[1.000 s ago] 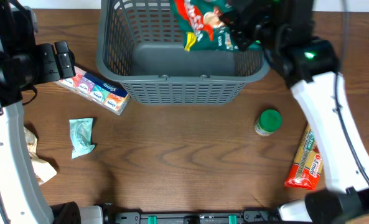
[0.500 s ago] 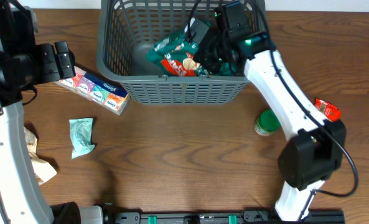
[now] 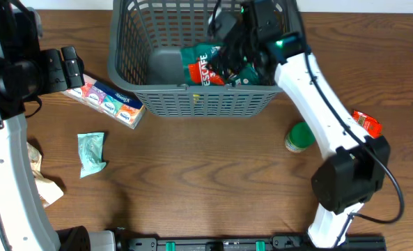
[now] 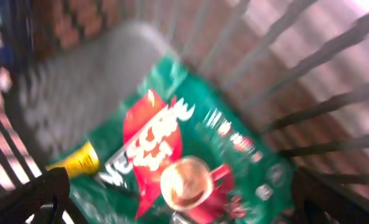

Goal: Pack container
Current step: 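Withdraw the right gripper and lower it over the green-lidded jar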

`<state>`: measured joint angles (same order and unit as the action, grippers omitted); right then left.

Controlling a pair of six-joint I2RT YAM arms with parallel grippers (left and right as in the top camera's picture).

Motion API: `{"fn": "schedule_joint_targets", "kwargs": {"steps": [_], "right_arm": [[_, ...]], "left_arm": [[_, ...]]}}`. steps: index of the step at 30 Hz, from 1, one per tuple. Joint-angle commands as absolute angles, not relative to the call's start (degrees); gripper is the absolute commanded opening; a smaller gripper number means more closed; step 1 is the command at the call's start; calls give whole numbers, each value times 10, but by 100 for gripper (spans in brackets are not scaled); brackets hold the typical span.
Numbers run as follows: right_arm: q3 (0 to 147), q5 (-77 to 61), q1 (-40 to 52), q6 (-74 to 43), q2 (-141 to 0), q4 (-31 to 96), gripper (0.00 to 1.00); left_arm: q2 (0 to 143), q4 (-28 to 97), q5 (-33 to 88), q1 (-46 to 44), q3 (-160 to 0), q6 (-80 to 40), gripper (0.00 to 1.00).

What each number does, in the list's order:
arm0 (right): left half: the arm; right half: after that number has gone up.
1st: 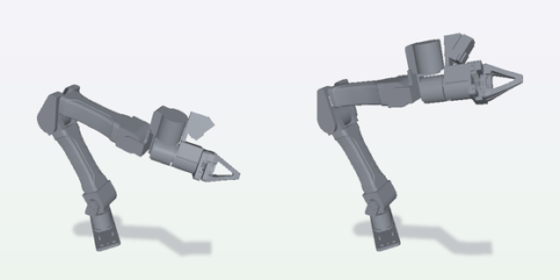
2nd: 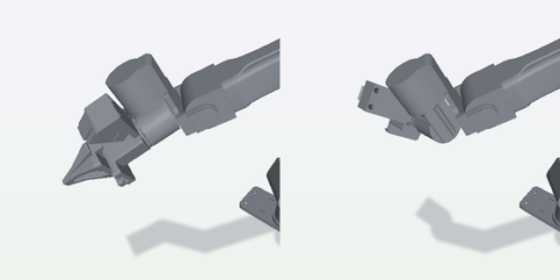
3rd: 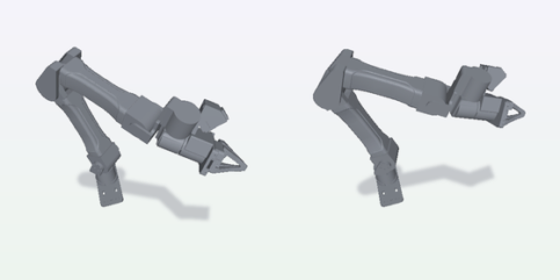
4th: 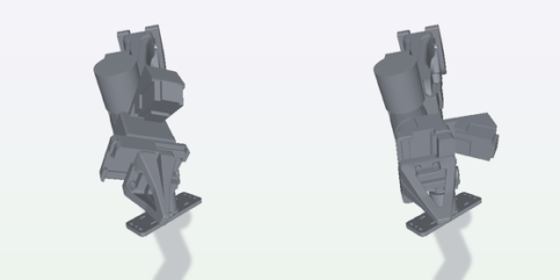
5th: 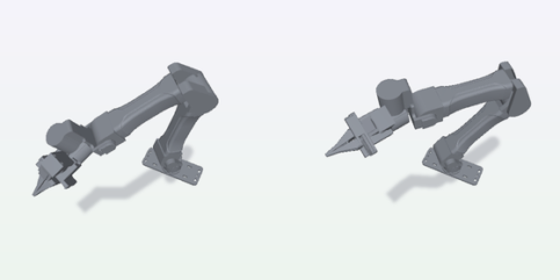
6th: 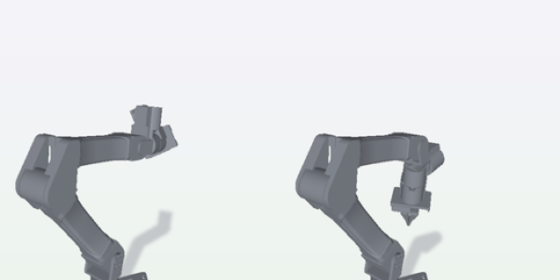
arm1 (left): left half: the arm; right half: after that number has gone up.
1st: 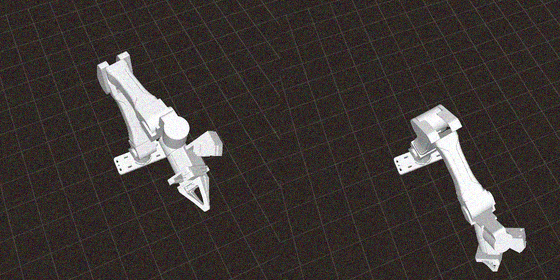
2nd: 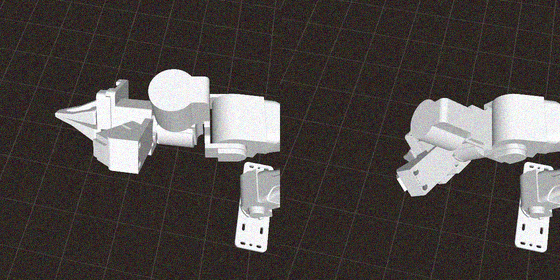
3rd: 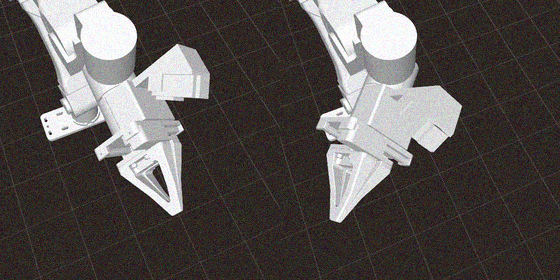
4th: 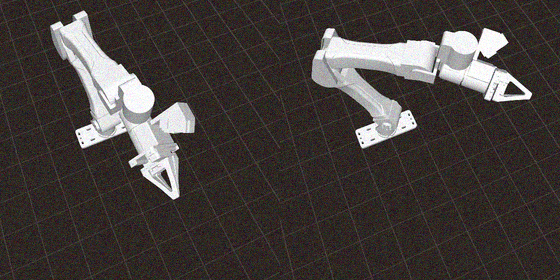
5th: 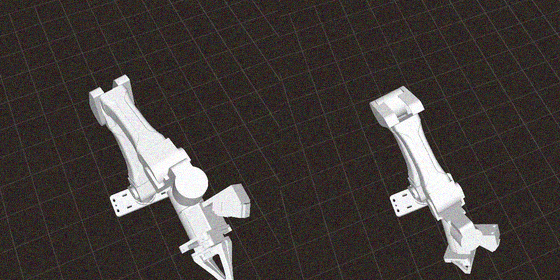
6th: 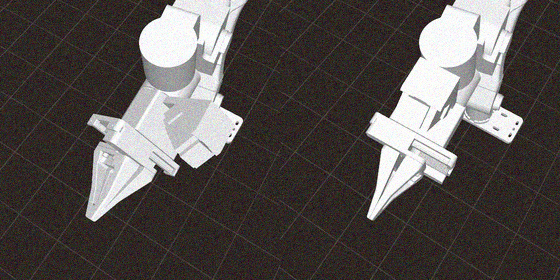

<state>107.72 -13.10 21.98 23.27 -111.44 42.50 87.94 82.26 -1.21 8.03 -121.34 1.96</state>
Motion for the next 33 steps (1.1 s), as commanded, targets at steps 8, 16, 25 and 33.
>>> {"fn": "schedule_joint_targets", "kwargs": {"steps": [8, 16, 25, 33], "right_arm": [[1386, 64, 109, -130, -1045, 685, 94], [1418, 51, -67, -209, -1046, 935, 99], [1289, -4, -87, -175, -1003, 973, 99], [991, -5, -18, -163, -920, 856, 99]], "left_arm": [[881, 825, -4, 82, -1212, 23, 99], [881, 825, -4, 82, -1212, 23, 99], [881, 835, -4, 82, -1212, 23, 99], [881, 835, -4, 82, -1212, 23, 99]]}}
